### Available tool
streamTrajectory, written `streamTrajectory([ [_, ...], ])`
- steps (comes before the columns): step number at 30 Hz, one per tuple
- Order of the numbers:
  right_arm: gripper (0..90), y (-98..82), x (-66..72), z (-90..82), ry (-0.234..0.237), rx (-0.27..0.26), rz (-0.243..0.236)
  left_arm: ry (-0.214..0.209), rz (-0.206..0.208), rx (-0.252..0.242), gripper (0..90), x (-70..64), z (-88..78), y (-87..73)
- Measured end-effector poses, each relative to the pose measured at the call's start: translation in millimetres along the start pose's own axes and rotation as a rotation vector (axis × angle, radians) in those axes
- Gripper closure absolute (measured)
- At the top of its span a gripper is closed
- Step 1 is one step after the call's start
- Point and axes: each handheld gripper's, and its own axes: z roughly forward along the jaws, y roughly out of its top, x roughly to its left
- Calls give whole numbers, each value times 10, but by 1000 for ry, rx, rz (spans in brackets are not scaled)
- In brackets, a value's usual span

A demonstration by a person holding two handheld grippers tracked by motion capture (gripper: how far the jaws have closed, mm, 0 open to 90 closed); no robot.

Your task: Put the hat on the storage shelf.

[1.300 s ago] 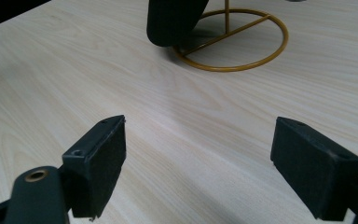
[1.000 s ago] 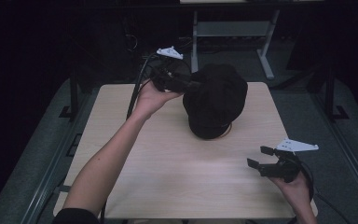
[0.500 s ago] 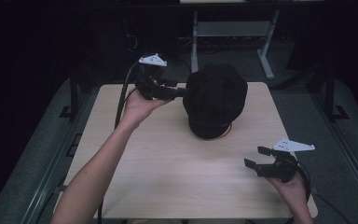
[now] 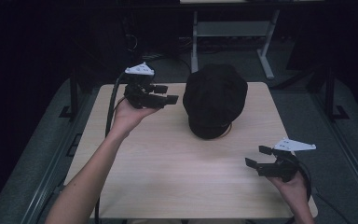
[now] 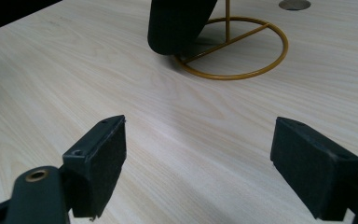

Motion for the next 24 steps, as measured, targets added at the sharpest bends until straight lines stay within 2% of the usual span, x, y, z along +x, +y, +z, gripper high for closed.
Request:
streamTrajectory([
  [10,180,7,-4,14,-8,6,-4,13,-23,-14,347,62,-130,-185],
  [24,180,5,10,29,-12,23,-10,39,-43,3,313,136,-239,-456],
])
